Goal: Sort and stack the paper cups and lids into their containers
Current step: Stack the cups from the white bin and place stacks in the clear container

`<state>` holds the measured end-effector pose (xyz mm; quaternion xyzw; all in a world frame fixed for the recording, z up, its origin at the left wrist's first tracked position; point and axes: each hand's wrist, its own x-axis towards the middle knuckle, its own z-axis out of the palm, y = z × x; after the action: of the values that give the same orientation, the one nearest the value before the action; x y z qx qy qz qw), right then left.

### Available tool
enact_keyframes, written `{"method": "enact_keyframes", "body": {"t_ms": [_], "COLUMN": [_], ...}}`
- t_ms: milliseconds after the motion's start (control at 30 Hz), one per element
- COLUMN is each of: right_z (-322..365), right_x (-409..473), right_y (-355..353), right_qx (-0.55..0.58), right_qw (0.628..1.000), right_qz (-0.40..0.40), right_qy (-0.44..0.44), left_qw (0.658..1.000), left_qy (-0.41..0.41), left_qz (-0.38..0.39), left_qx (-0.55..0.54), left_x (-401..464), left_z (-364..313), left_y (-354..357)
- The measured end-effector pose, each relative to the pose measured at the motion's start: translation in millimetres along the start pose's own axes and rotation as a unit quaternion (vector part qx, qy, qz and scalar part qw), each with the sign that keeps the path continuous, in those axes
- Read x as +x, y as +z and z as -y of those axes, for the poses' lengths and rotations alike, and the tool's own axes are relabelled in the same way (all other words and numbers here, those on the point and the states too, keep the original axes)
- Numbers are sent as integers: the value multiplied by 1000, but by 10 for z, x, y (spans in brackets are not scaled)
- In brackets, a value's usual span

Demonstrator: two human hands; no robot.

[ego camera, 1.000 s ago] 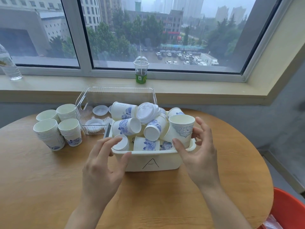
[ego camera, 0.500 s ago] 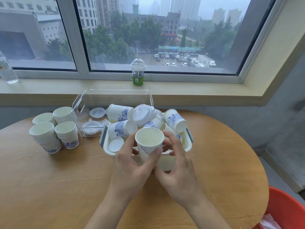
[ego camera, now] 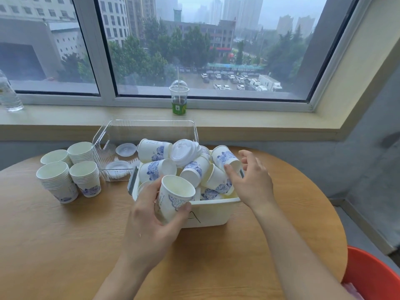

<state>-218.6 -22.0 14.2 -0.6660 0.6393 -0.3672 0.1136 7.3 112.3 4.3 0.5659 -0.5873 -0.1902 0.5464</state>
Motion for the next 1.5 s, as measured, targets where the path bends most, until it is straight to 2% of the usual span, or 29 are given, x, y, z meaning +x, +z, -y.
{"method": "enact_keyframes", "body": {"t_ms": [167, 333, 400, 467, 567, 667, 767, 1000, 1267, 1500], "right_z": [19, 46, 82, 179, 404, 518, 506, 512, 572, 520], "right_x": [34, 3, -79, -238, -597, -893, -1029, -1072, -1048, -1129], "right_y": [36, -57, -158, -271, -370, -351, -284, -270, -296, -278], "right_qx": [-17, 13, 73, 185, 328, 375, 385, 361, 351, 326], "right_qw": [1000, 999, 995, 980, 944, 920, 912, 920, 930, 936], "right_qz": [0, -42, -66, -67, 11, 96, 130, 138, 61, 73], "right_qy": [15, 24, 22, 8, -38, -63, -57, -56, -90, -110], "left_qw": [1000, 1000, 999, 999, 999, 999, 997, 997, 997, 996], "left_qy": [-1, -22, -30, -33, -24, -9, 0, 1, -11, -7], "left_qz": [5, 8, 5, 7, 27, 47, 61, 67, 60, 52], "left_qx": [10, -7, -13, -16, -11, -23, -39, -45, -47, -74], "left_x": [-44, -102, -131, -164, -218, -273, -302, -316, -332, -296], "left_z": [6, -23, -57, -79, -112, -163, -191, -195, -203, -205], "left_y": [-23, 5, 11, 10, 25, 53, 58, -14, -26, -37]}}
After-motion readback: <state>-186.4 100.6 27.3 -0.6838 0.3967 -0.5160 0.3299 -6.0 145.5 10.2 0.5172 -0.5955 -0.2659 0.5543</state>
